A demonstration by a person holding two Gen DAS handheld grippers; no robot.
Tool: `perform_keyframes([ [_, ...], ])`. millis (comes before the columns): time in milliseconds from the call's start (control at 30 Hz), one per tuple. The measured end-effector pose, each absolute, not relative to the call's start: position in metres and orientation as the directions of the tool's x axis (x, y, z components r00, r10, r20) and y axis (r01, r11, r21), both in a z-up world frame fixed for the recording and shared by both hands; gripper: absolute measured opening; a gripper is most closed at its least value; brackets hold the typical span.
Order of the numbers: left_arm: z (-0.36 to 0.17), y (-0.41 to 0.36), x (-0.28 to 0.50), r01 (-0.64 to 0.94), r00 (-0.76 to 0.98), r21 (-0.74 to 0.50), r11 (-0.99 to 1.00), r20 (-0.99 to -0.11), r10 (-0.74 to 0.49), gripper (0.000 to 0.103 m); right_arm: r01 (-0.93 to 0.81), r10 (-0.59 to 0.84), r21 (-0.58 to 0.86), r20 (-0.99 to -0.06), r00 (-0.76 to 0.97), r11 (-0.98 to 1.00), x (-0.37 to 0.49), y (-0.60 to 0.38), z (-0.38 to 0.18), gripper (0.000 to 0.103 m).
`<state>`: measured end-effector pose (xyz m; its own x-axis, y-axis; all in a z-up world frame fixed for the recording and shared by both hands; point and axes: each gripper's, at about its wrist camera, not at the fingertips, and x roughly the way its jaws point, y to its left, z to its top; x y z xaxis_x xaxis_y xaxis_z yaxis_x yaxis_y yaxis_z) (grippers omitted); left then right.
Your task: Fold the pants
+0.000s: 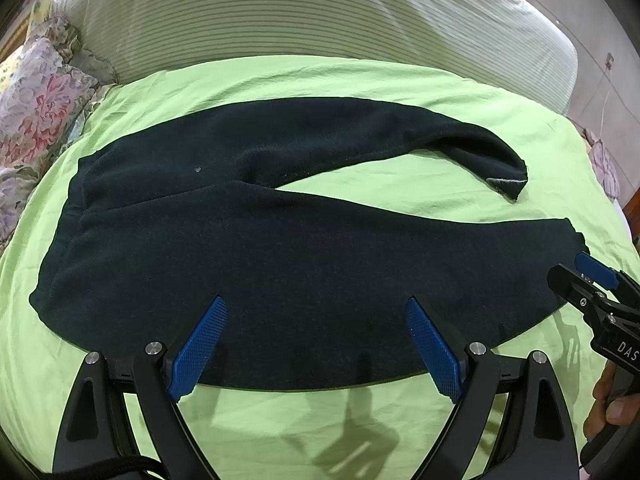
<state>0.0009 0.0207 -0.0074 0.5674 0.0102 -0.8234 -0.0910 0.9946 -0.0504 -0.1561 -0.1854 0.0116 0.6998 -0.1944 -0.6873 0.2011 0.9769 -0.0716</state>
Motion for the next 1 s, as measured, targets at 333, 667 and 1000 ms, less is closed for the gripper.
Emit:
perform_keyframes([
  [333,-0.007,0.022,0.008,-0.073,0.561,-0.055,0.996,-0.828,-0.005,0.092,0.222,-0.192,-0.047,-0.693,0.695,0.974,-0.152,-0.195,0.013,0.086],
  [667,-0.003,0.021,0.029,-0.035,0.538,-0.067,0.997,-0.842,-0.038,0.092,0.249,-0.183,-0.003,-0.687,0.704,0.969,-0.141,-0.213,0.022,0.086],
  [1000,0.014,0.029,0.096,0.013,0.526,-0.088,0.996,-0.846,-0.082,0.092,0.364,-0.177,0.139,-0.683,0.709,0.921,-0.090,-0.295,0.050,0.086],
])
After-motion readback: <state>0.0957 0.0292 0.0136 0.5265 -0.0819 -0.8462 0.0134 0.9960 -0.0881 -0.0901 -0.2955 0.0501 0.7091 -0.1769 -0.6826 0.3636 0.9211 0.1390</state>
